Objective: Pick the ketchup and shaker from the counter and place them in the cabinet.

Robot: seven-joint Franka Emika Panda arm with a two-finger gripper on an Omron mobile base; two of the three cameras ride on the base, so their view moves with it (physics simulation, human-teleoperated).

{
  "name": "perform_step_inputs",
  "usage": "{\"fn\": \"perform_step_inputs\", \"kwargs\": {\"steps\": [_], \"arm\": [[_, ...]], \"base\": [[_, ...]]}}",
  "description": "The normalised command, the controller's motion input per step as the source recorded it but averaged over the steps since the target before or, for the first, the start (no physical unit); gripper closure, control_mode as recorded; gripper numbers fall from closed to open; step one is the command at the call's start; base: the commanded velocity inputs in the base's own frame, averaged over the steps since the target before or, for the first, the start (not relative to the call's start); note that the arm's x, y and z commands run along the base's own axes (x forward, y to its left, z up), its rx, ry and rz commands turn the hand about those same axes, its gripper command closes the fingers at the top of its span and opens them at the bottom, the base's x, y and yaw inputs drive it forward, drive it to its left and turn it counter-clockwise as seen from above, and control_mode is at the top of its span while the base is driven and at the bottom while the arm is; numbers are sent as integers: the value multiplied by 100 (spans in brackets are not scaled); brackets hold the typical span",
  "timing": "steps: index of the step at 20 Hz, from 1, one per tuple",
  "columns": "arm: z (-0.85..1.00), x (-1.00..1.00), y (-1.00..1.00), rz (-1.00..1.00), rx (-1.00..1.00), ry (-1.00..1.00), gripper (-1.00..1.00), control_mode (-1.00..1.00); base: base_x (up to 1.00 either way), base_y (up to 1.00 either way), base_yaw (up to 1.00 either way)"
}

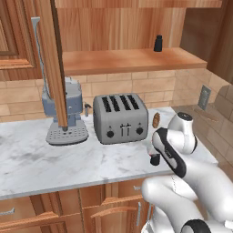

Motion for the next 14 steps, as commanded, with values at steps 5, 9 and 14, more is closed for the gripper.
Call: {"fn": "perform_step_inputs", "kwargs": {"steps": [5, 9, 14], "arm": [[-25, 0, 16, 0, 3, 0, -100, -100], [-22, 1, 23, 0, 5, 0, -100, -100], [-21, 7, 16, 0, 4, 0, -100, -100]], "base": [[0, 0, 0], [0, 0, 0], [0, 0, 0]]}}
